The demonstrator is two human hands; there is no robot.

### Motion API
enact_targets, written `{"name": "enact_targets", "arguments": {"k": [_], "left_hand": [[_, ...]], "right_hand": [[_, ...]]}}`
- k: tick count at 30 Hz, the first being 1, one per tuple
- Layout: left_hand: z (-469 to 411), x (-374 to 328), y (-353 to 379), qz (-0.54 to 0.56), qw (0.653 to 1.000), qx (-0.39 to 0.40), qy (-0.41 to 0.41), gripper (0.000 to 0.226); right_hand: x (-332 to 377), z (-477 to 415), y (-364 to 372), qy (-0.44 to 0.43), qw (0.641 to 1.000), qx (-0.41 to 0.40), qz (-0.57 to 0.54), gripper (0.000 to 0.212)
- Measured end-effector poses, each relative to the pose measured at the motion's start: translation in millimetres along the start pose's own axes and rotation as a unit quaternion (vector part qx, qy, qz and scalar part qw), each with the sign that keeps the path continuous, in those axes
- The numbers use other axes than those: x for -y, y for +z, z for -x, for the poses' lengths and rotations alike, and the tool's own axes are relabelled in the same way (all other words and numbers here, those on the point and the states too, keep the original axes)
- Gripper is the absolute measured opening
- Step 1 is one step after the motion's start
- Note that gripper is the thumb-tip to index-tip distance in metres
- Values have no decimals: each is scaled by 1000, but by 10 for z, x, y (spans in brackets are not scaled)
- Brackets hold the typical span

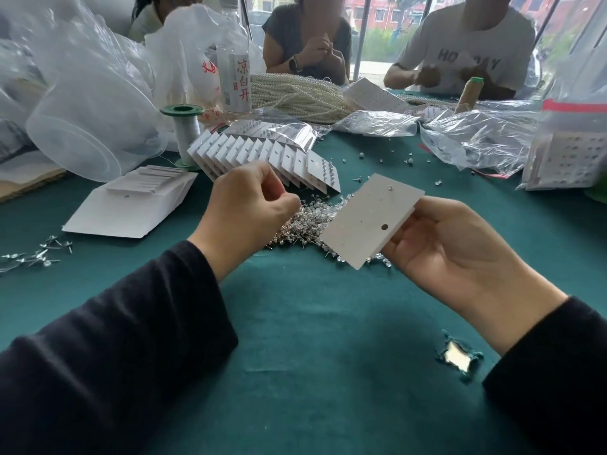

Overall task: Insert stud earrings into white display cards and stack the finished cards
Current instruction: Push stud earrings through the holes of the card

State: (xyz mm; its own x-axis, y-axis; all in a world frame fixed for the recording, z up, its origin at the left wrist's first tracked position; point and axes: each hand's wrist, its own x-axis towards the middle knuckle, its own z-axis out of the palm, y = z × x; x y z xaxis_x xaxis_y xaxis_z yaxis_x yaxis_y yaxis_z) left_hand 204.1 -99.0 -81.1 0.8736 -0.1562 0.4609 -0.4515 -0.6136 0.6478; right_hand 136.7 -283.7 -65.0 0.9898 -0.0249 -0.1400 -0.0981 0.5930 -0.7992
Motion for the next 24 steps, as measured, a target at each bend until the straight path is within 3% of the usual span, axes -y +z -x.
{"name": "enact_targets", "arguments": {"k": [6,11,18,24], "left_hand": [[-39,21,42,120,990,52,-57,13],[-91,-5,44,80,996,35,2,17],[-44,-15,30,27,996,79,17,11],[33,-150,41,244,963,111,-16,22]], "right_hand": [[-21,8,26,17,1000,8,0,20],[-11,18,21,24,1000,1,-9,18],[9,27,36,34,999,9,-7,19],[0,30,30,43,999,18,12,19]]}}
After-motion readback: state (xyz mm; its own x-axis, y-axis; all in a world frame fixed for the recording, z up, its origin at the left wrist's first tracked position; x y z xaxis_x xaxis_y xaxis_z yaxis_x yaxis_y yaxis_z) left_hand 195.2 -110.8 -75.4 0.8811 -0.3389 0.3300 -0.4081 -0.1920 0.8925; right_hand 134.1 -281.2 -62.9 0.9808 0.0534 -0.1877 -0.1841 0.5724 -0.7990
